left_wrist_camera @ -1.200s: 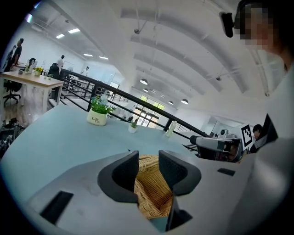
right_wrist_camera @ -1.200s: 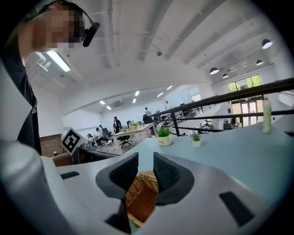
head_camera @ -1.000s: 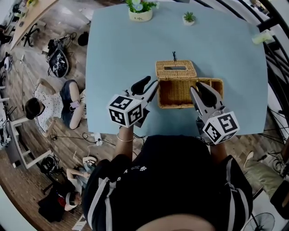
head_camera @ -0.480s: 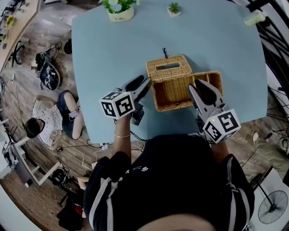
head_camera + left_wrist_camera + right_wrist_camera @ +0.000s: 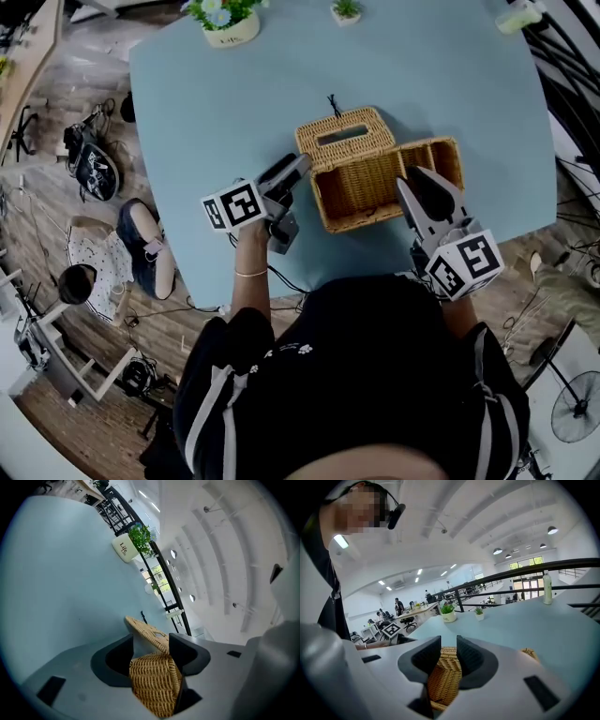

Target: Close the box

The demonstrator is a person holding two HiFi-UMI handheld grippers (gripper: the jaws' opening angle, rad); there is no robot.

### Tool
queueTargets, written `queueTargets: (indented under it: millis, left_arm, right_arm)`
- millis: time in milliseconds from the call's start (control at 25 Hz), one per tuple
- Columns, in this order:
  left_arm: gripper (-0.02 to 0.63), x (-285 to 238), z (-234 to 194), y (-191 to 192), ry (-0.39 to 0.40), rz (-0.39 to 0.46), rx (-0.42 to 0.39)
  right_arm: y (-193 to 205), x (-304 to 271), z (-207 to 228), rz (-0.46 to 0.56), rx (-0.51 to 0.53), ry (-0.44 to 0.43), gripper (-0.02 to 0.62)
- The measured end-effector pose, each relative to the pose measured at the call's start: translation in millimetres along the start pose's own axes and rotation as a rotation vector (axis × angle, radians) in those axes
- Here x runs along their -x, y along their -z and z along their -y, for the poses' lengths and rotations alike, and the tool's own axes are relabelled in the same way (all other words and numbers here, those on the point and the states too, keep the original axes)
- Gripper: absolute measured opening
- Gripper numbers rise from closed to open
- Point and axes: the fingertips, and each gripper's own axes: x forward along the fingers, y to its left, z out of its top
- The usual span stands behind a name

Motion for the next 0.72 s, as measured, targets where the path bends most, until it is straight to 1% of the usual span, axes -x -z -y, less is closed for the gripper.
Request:
queueTargets:
  millis: [200, 400, 480, 600, 640, 720]
  left_arm:
    - [0.228, -10.3, -4.1, 0.6, 0.03, -0.015, 0.077]
    - [0.235, -20.0, -5.0, -0.8, 0.045, -0.024, 0.094]
    - [0.235, -23.9, -6.6, -2.9, 0.041, -0.022, 0.094]
    - [0.233, -25.5, -13.0, -5.9, 0.007, -0.003, 0.115]
    - [0.23, -25.2, -13.8, -7.1, 0.0, 0.004, 0.119]
    - [0.183, -24.7, -13.9, -9.1, -0.005, 0.014, 0.117]
  right_arm:
    - [2.6, 7.0, 2.5, 0.003, -0.009, 0.035, 0.103]
    - [2.6, 11.0, 2.3, 0.013, -0.015, 0.052, 0.103]
    - [2.7, 11.7, 3.4, 0.016, -0.018, 0.061, 0.103]
    - [3.5, 13.7, 4.2, 0.021, -0.023, 0.069, 0.103]
    - [3.7, 15.0, 4.6, 0.022, -0.024, 0.073, 0.103]
    - [3.9, 17.4, 5.7, 0.024, -0.023, 0.083, 0.103]
